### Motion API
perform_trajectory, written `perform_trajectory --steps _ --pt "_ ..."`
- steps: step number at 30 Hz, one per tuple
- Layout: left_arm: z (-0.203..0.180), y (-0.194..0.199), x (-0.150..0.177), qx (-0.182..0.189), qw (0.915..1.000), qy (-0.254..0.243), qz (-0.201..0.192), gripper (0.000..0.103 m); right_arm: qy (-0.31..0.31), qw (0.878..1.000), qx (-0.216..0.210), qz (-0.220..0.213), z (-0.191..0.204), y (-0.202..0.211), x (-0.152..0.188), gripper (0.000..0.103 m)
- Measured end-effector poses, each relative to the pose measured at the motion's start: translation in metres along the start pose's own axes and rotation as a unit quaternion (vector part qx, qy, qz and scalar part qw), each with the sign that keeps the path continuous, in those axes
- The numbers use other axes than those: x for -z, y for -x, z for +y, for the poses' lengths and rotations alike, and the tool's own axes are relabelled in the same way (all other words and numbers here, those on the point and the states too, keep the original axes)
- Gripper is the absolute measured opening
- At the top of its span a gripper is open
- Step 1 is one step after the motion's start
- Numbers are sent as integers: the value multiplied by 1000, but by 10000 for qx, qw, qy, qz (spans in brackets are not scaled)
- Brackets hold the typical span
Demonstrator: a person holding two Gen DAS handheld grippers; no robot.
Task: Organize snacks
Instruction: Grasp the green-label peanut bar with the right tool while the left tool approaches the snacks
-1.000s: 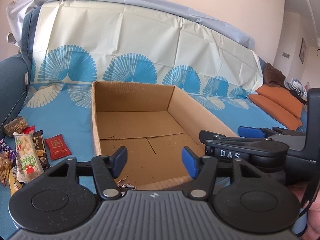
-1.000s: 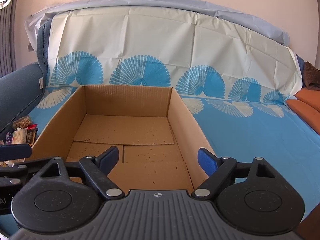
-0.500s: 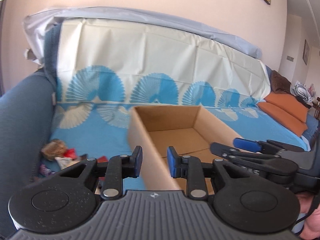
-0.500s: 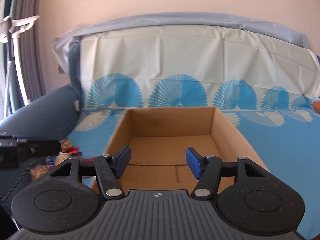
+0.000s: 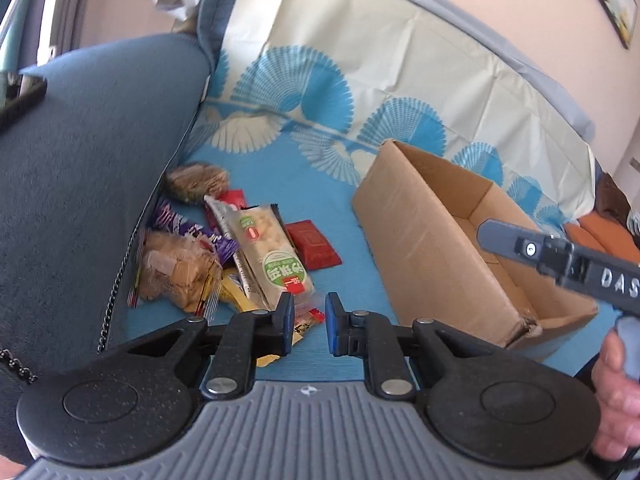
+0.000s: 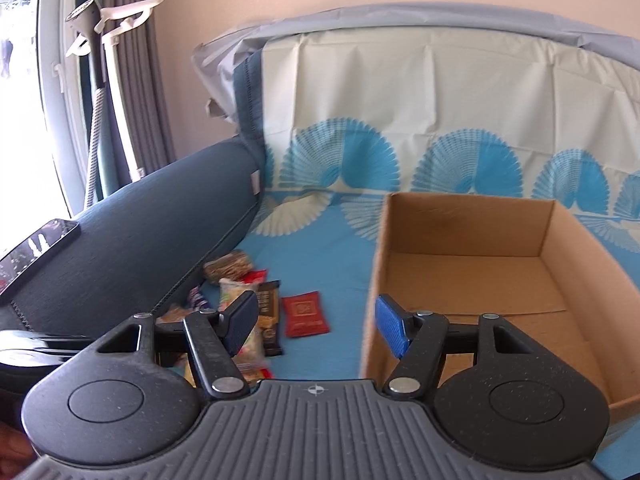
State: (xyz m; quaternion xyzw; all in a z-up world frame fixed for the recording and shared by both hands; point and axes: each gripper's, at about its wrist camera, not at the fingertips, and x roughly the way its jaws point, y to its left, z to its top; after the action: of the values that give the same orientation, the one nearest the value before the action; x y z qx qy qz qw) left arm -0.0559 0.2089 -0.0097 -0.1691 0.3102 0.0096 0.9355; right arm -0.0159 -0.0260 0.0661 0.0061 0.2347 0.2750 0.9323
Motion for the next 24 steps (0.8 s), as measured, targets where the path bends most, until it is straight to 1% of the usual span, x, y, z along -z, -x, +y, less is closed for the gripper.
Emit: perform_trajectory --steps 2,4,8,14,17,18,20,22,24 --pt "4 -5 0 10 9999 132 42 18 103 9999 -94 -7 9 -6 1 62" --pt "10 -11 2 -45 9995 272 145 18 186 9996 -206 8 16 -12 3 55" --pt "27 -21 2 -170 9966 730 328 18 191 9991 -339 149 20 -26 8 51" --pt "50 -28 2 -108 9899 1350 413 20 218 9979 -523 314 27 -52 10 51" --pt "60 -30 2 -72 9856 1640 399 21 360 9968 -509 492 32 -70 14 51" --pt "62 -30 2 -48 9851 1672 392 24 372 9964 -520 549 33 -78 15 52" --pt "61 -31 1 -51 9857 1634 408 24 406 9961 -512 599 36 -90 17 52" --pt "62 -33 1 -88 9853 1647 442 24 467 9950 -531 700 40 -104 20 55" --pt "63 -34 1 -131 9847 1685 434 27 506 9938 -530 835 43 -119 24 60"
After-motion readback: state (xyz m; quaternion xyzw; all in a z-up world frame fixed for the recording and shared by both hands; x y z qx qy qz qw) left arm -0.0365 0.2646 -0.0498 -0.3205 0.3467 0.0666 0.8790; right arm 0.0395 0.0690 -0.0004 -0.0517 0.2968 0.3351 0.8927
